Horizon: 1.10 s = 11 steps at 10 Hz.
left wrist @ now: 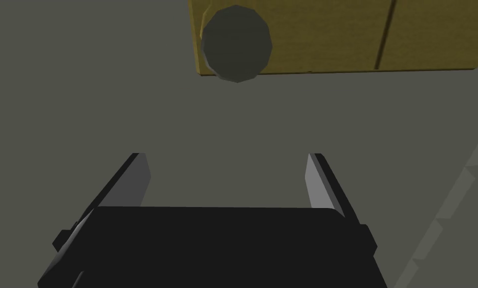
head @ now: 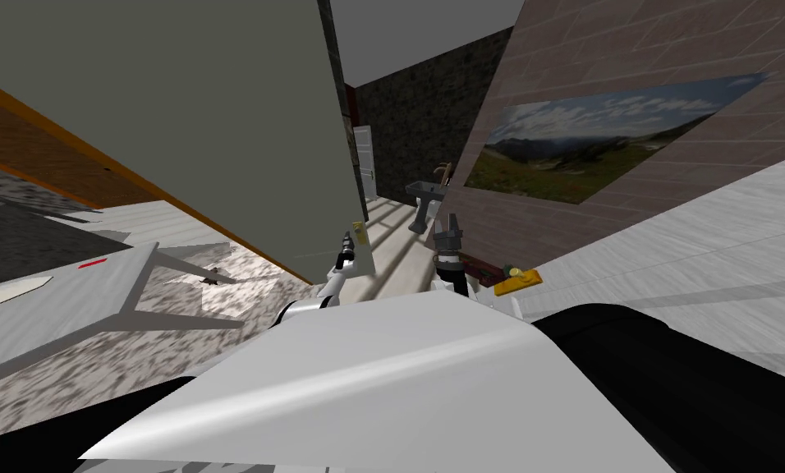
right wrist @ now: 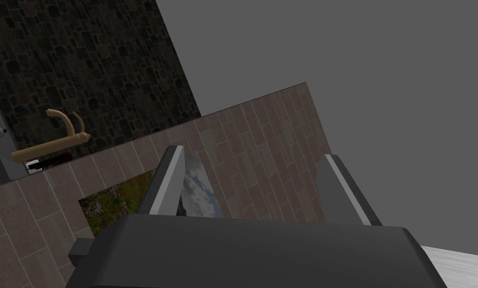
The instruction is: Push the door open
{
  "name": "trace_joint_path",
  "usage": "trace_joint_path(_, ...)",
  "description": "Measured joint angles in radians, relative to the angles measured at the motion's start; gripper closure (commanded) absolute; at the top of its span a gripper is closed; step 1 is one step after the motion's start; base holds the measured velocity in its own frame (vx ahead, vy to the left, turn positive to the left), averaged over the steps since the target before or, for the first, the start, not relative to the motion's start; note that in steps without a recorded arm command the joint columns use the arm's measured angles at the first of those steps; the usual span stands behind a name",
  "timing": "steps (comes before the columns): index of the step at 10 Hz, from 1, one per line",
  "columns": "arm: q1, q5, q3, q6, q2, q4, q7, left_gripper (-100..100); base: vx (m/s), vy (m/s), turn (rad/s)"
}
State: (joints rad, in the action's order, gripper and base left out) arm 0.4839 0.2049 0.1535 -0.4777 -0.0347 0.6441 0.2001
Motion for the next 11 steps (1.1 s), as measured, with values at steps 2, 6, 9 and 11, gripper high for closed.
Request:
trace_joint_path(2, 0.022, -0.005, -0.004, -0.020, 0.036, -0.033, 0.016, -100, -0.131, -0.054, 0.113)
trace_joint_path(6, 0.018, -0.010, -0.009, -0.017, 0.057, -0.020, 0.033, -100, 0.038, 0.006, 0.017)
trace_joint_path(9, 0.011, -0.009, -0.006, -0.013, 0.021, -0.007, 0.037, -100, 0.201, 0.006, -0.026)
trace_joint_path(11, 0.021, -0.007, 0.000, -0.024, 0.016, -0.024, 0.038, -100, 0.236, -0.033, -0.029)
